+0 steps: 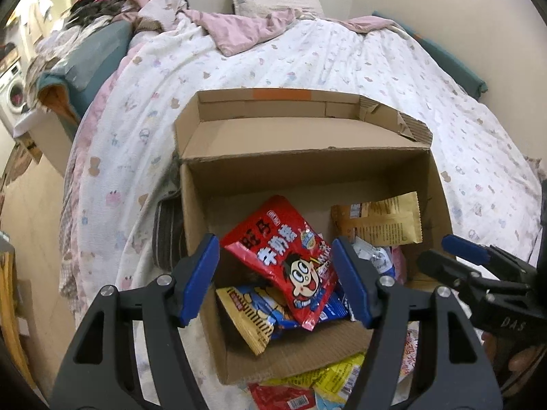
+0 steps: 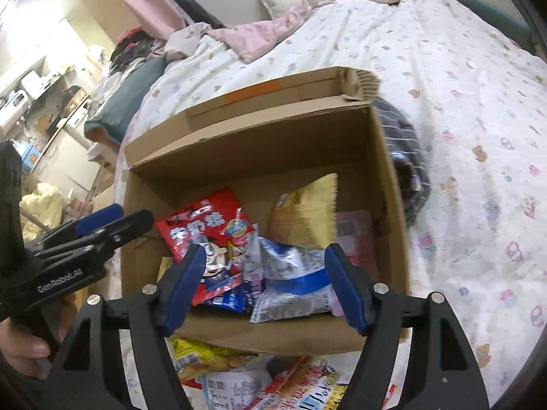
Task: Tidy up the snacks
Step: 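Open both grippers to release the red bag and white-blue packet into the box, then withdraw both grippers from the box toward the snack pile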
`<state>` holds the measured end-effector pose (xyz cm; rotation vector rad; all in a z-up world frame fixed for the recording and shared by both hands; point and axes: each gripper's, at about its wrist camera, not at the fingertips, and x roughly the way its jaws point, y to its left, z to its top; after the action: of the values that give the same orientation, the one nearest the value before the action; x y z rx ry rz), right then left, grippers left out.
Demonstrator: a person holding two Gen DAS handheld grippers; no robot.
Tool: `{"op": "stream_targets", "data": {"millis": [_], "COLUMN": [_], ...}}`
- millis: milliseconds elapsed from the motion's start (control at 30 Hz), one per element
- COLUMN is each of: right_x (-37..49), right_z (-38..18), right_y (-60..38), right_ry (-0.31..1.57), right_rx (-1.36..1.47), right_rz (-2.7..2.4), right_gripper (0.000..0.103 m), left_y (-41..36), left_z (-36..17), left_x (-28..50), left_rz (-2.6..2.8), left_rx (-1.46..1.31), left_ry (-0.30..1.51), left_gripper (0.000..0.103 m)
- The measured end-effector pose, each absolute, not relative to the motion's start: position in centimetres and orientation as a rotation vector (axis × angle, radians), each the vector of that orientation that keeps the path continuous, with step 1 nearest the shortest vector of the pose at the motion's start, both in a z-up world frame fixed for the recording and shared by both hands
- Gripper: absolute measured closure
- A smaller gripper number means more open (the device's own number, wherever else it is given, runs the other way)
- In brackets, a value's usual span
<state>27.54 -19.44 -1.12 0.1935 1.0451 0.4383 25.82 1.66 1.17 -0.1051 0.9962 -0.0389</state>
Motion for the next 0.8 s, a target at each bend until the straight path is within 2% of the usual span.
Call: {"op": "stream_targets", "data": {"millis": [267,800], "right_x": [25.6,20.3], "right_z": [0.6,1.0], "right_y": [-21.8,-24.9], "right_ry": [1.024,1.061], "right_rx": [0.239,0.311], "right_rz": [0.412,0.391], "right_gripper": [0.029,0.029], "left_y": [2.8,3.2], "left_z": [3.1,1.5], "left_x": [23.3,17.7], "left_rz": [-0.026,-0.035], "left_rx": [-0.132,-0.228], "left_ry": [0.961,1.063], "left_gripper": [0.038,0.038]}}
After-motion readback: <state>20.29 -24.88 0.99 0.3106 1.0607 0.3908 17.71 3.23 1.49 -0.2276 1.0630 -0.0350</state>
